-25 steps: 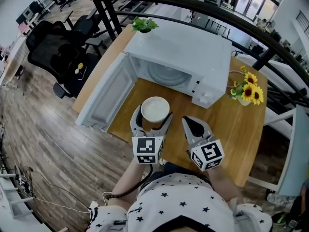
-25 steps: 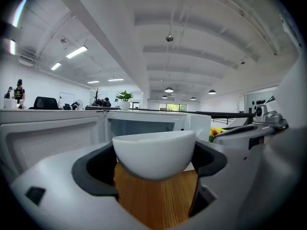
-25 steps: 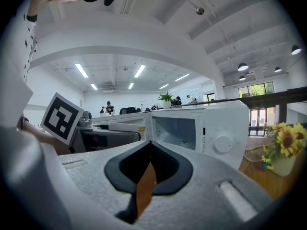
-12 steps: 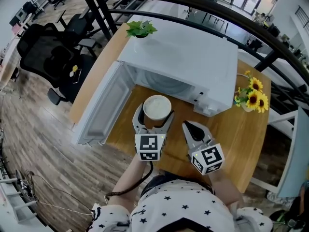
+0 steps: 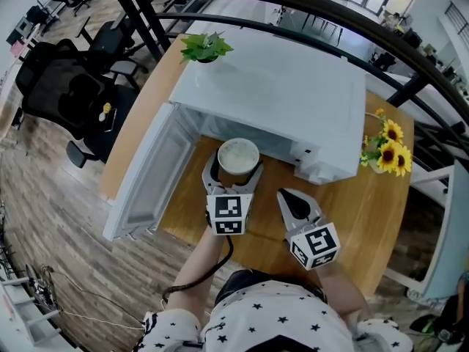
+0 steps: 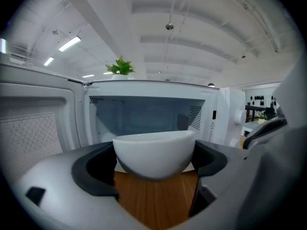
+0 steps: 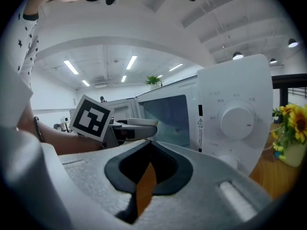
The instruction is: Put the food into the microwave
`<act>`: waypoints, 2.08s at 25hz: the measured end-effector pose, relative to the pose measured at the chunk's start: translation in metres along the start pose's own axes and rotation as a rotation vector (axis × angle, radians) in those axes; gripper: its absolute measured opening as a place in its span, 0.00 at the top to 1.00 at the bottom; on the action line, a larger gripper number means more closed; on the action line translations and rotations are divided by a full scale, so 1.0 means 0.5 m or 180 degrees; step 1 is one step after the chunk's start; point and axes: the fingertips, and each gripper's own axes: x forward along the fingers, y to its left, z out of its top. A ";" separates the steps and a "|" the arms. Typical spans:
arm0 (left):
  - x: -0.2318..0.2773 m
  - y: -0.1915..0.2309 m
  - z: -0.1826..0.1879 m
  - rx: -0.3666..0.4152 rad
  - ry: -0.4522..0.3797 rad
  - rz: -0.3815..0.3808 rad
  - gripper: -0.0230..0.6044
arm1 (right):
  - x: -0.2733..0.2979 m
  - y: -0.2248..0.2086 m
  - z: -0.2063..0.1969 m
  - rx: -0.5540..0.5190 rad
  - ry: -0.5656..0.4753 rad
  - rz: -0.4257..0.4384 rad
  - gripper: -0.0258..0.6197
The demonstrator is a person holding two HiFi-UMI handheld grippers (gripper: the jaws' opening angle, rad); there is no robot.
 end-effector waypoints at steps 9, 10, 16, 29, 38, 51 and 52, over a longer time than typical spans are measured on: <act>0.087 0.011 -0.024 0.0065 0.0134 -0.0012 0.22 | 0.011 -0.017 -0.022 0.0069 0.0086 -0.0025 0.95; 0.095 0.012 -0.027 0.0067 0.0146 -0.0014 0.22 | 0.011 -0.018 -0.024 0.0071 0.0096 -0.0026 0.95; 0.140 0.019 -0.047 0.0112 0.0239 0.0004 0.22 | 0.018 -0.032 -0.035 0.0077 0.0133 -0.0035 0.95; 0.197 0.028 -0.063 0.0183 0.0371 0.0051 0.22 | 0.022 -0.044 -0.046 0.0056 0.0201 -0.0002 0.95; 0.231 0.029 -0.061 0.0256 0.0457 0.0032 0.22 | 0.027 -0.038 -0.041 0.0010 0.0197 0.0032 0.95; 0.242 0.029 -0.077 0.0406 0.0585 0.0069 0.22 | 0.016 -0.032 -0.033 0.0014 0.0136 -0.0048 0.95; 0.242 0.029 -0.077 0.0405 0.0589 0.0078 0.22 | 0.016 -0.030 -0.031 0.0016 0.0125 -0.0053 0.95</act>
